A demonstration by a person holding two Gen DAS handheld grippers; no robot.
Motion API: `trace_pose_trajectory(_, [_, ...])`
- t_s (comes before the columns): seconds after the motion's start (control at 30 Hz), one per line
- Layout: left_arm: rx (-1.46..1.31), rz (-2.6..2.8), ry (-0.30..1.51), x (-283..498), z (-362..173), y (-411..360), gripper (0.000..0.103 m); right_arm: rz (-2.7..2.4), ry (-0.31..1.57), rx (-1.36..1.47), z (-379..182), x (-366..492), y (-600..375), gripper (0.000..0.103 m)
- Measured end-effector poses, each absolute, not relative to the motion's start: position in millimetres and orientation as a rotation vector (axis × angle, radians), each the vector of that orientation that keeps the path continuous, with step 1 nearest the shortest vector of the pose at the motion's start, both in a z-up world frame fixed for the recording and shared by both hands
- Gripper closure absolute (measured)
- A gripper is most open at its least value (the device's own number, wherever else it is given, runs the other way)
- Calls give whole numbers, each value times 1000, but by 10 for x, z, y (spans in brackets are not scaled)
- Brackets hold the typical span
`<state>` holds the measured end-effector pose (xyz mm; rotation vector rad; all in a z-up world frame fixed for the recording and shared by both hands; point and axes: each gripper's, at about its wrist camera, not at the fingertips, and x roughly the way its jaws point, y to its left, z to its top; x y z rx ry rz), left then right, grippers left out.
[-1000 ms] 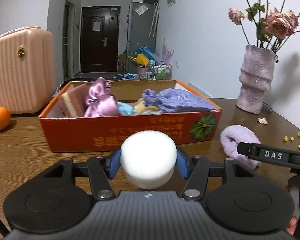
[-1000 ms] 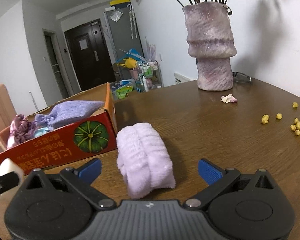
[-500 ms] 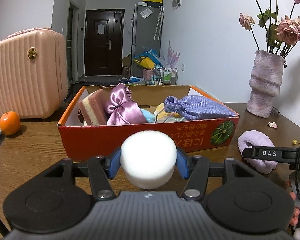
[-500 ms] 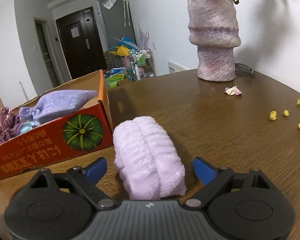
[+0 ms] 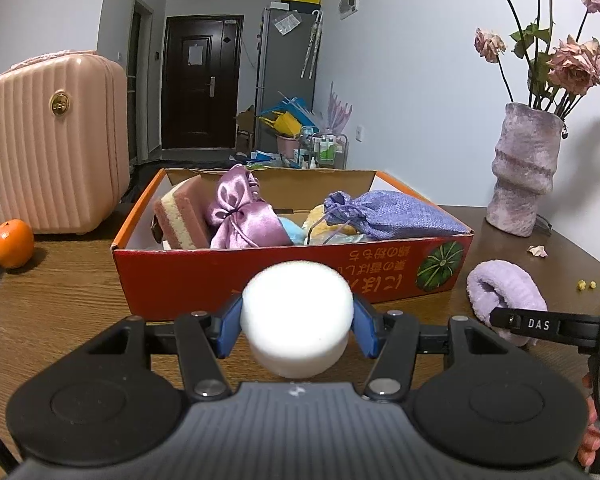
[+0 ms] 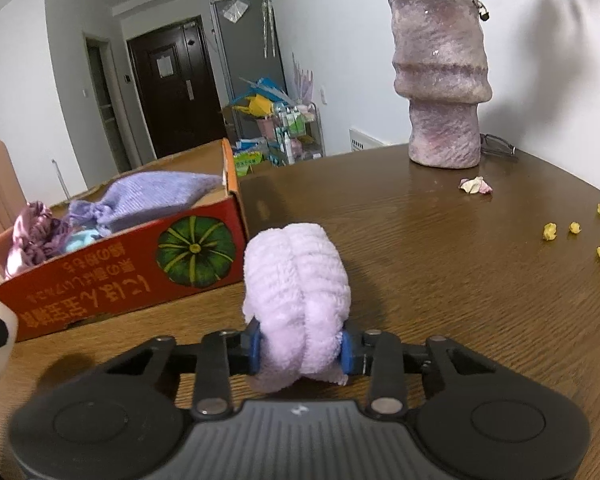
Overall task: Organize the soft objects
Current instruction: 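Lift the white sponge with the left gripper while the right gripper closes on the lavender hair band, then carry the white sponge and lavender hair band with both grippers over the orange box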
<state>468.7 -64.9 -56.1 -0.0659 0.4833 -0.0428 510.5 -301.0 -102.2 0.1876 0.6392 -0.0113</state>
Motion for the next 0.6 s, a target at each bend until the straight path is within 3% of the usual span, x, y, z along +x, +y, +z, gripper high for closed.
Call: trace_pose_trajectory(0.6, [-102,-51,400,4634,-361,-631,46,25,324,262,-643,4707,-2980,71])
